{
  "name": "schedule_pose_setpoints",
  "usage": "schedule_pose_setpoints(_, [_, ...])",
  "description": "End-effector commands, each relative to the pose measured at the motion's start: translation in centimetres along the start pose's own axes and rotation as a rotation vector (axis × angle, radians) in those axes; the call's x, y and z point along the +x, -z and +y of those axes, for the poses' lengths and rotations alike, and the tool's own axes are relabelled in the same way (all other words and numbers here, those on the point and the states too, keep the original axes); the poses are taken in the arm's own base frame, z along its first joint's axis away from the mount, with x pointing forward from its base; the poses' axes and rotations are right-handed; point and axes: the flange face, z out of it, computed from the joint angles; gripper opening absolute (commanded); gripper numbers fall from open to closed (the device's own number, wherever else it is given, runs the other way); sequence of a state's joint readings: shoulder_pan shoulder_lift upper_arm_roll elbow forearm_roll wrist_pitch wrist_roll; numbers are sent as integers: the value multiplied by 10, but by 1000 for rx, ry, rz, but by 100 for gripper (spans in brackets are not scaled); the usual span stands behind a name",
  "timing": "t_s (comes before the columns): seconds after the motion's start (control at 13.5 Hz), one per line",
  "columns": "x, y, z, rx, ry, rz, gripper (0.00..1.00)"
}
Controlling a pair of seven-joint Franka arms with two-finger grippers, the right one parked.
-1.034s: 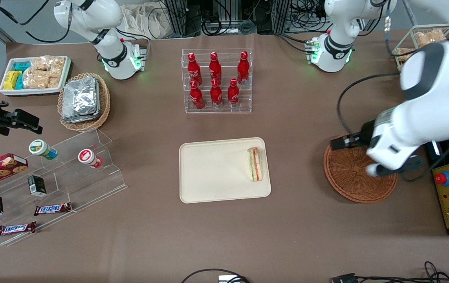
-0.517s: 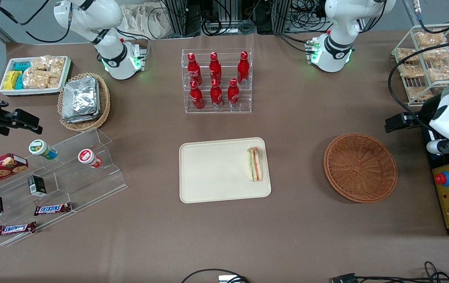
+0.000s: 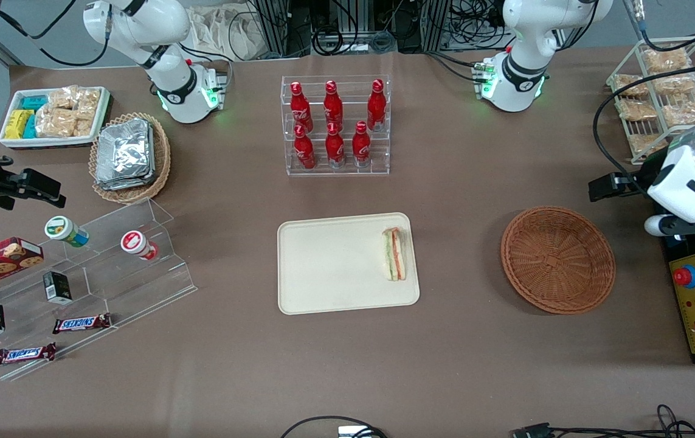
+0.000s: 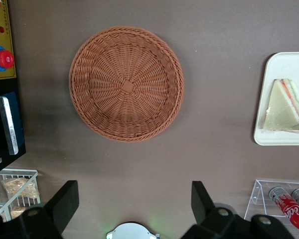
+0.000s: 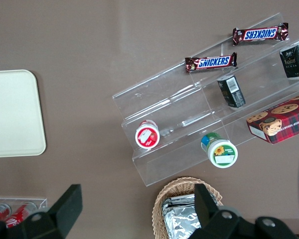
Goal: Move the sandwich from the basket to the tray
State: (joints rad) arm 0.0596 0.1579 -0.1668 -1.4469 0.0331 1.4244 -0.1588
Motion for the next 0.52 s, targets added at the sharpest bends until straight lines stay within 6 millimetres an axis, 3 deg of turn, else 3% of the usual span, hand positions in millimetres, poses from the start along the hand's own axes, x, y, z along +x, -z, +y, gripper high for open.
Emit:
schedule_pose_setpoints(0.0, [-31,-7,1,33,-17,60,100])
schedule_pose_setpoints(0.44, [-49,-10,0,40,-16,117,100])
